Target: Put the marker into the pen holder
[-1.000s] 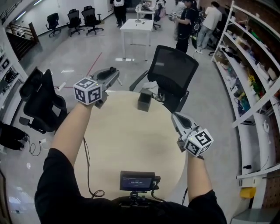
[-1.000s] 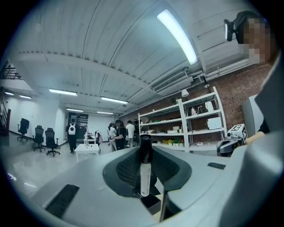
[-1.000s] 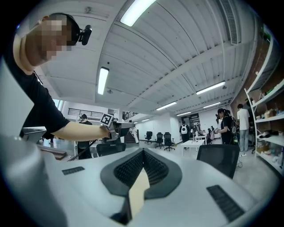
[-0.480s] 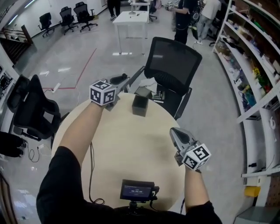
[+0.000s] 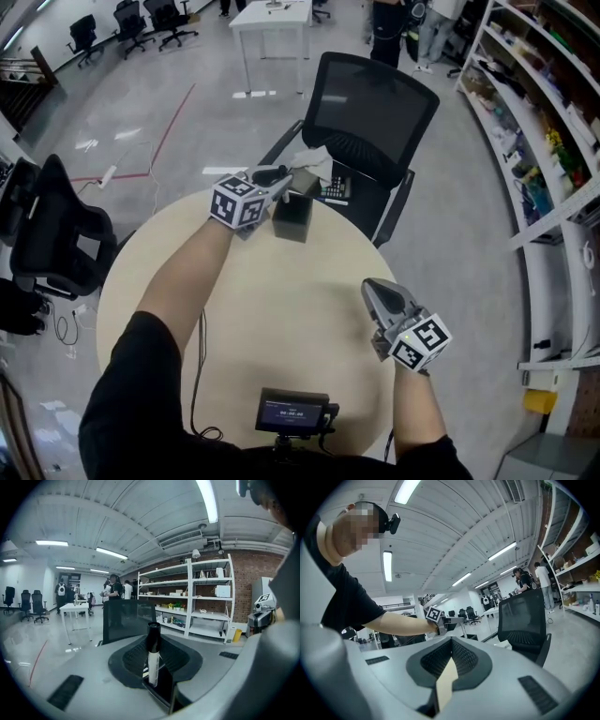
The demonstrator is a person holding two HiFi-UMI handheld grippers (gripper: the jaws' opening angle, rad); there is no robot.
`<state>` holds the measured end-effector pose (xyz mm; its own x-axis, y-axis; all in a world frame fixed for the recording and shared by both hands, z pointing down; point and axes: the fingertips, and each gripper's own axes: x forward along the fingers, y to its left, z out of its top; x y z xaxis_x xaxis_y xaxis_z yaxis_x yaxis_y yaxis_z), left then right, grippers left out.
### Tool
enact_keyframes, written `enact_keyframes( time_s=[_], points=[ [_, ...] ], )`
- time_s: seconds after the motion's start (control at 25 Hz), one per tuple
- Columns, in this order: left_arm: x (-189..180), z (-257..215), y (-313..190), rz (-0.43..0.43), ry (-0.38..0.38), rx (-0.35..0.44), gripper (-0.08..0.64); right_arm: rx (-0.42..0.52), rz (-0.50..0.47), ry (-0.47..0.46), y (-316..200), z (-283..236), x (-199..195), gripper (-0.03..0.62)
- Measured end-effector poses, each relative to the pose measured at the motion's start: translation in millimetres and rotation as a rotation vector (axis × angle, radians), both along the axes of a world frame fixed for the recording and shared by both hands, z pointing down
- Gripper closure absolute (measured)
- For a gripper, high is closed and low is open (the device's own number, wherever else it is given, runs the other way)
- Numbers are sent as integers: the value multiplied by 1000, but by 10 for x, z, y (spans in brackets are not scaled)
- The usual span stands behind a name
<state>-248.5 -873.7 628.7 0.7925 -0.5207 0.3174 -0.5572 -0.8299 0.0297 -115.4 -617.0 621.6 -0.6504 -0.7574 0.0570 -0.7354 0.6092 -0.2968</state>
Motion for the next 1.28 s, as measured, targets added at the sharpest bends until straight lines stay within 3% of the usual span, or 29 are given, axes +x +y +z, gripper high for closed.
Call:
enact_keyframes(
  time_s=[0.84,0.88,1.0,1.12,1.28],
  points=[
    [-44,817,-37,-24,-82,-19,474,-31,-30,-20,2,218,-83,589],
    [-29,820,-27,-19,-73,-34,440,-32,-31,-22,7,209,-83,589],
    [3,753,-2,-23,-62,-65,233,-33,-34,-21,44,164,-91,589],
    [-122,447,-20,-78,-14,-46,196,-23,-42,-14,104,25,-122,589],
    [-357,-200,74,-107,70,1,215,11,-42,1,188,-310,-173,589]
  ],
)
